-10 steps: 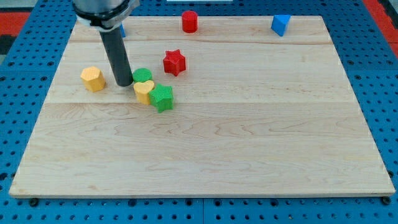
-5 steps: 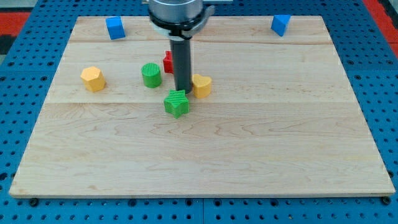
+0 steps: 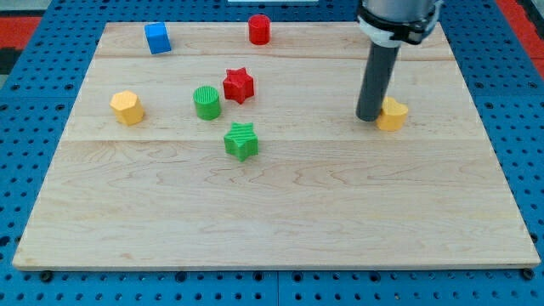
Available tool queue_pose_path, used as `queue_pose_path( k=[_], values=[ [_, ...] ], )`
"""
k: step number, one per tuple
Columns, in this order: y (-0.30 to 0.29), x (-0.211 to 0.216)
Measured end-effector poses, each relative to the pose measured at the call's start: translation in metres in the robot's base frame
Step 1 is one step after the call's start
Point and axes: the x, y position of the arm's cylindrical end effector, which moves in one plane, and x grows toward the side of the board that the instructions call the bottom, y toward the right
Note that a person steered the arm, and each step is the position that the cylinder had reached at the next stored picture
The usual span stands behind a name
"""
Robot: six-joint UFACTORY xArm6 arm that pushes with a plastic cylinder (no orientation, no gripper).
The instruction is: Place the yellow heart towards the center right
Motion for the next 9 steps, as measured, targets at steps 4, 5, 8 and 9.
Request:
queue_pose_path(
  k=[4,5,8,9],
  values=[
    [-0.004,0.013],
    [-0.013,0.014],
    [-0.024,0.016],
    [-0.025,0.016]
  ],
)
